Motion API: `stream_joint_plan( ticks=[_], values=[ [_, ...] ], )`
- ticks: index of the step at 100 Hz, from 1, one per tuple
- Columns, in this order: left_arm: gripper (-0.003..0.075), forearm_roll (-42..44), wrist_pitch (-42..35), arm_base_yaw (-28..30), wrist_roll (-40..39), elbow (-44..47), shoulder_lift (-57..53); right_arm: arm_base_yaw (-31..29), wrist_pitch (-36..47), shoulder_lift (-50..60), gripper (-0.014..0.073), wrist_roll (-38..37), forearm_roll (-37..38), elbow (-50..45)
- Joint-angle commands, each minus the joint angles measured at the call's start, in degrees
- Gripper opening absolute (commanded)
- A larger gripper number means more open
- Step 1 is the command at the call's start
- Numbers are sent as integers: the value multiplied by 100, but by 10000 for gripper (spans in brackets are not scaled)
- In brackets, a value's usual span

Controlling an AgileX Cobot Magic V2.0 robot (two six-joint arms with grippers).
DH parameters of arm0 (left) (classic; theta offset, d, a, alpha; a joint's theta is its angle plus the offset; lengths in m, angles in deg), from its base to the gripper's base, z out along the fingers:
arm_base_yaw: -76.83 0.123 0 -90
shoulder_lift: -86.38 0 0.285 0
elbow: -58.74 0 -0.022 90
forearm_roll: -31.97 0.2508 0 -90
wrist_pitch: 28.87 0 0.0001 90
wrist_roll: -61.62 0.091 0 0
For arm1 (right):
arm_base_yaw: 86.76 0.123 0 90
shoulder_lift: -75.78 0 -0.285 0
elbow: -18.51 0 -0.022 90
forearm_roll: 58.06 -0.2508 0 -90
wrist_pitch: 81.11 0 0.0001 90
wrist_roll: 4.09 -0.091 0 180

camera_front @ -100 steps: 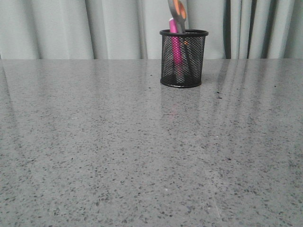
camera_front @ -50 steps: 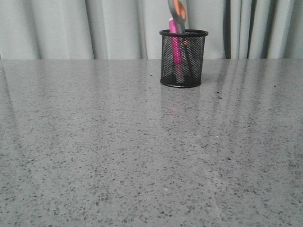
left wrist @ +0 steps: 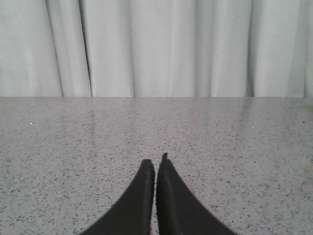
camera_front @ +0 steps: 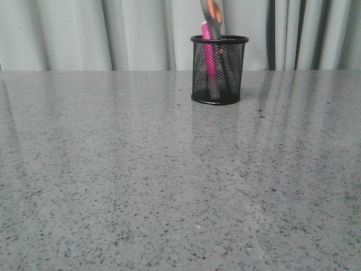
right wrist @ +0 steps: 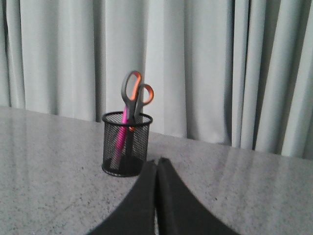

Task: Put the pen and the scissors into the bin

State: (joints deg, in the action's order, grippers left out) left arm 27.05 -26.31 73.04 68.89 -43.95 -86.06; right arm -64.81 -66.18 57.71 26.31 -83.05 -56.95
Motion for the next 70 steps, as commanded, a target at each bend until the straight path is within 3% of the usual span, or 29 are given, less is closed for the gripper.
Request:
stream_joint_plan(
  ticks=[1,13,23,70],
  values=[
    [-19,-56,-459,6,-55,257,-189,-516,-130,58,-76,-880,810,137],
    [-19,-56,-459,6,-55,257,-189,-1396,-1026,441,-76,-2059,1824,86],
    [-19,-56,-459,6,-55,257,-189,-1790,-1288,864,-76,-2256,1964,-173],
    [-19,-56,-467,6,-55,257,-177,-1831,-2054,1205,-76,-2267,2314,-316]
  ],
)
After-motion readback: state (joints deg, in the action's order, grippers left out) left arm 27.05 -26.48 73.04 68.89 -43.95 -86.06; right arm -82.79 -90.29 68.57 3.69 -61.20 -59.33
